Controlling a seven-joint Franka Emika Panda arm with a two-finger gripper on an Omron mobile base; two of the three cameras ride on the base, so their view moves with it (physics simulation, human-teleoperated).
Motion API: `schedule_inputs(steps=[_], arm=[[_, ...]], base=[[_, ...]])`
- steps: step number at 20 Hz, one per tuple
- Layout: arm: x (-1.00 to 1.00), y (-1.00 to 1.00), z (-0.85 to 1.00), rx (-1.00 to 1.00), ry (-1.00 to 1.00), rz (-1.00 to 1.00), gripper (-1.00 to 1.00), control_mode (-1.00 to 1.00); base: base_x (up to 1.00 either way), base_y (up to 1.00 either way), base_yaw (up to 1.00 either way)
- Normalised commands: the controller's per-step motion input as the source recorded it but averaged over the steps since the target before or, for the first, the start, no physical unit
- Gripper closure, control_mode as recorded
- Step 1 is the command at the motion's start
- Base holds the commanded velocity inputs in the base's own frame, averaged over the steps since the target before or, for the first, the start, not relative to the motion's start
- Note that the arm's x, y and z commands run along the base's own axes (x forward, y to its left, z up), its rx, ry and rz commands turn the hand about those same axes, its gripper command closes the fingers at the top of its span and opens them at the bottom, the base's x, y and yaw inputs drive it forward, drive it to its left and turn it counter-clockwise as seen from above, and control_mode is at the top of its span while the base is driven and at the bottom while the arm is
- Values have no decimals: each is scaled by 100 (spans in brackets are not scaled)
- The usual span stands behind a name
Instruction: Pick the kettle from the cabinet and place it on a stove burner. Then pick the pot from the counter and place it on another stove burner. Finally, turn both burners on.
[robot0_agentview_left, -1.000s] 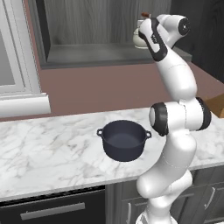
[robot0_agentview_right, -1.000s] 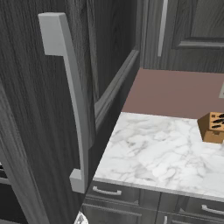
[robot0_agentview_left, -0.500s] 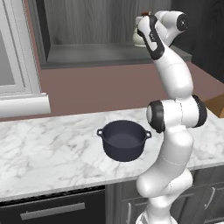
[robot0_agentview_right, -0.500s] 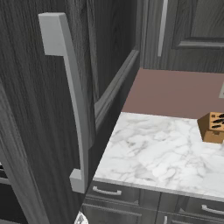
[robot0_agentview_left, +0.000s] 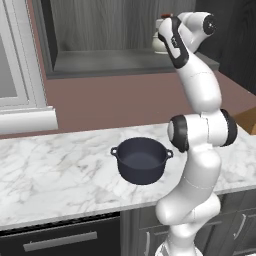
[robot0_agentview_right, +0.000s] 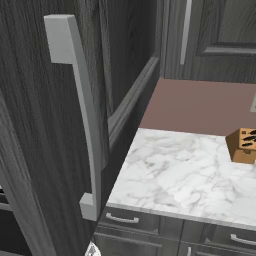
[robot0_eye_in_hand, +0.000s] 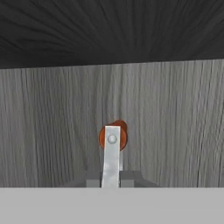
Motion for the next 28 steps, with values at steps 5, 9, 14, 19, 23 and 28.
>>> schedule_inputs(steps=[5, 9, 14, 19, 23, 28], arm=[[0, 0, -9, 0, 3, 0, 100, -100], [0, 0, -10, 0, 0, 0, 100, -100], [-1, 0, -16, 0, 1, 0, 100, -100], [-16, 0, -16, 0, 1, 0, 100, -100], [-38, 0, -10, 1, 0, -2, 100, -100], [-39, 0, 0, 2, 0, -4, 100, -100]], base=[[0, 0, 0], [0, 0, 0], [0, 0, 0], [0, 0, 0], [0, 0, 0], [0, 0, 0]])
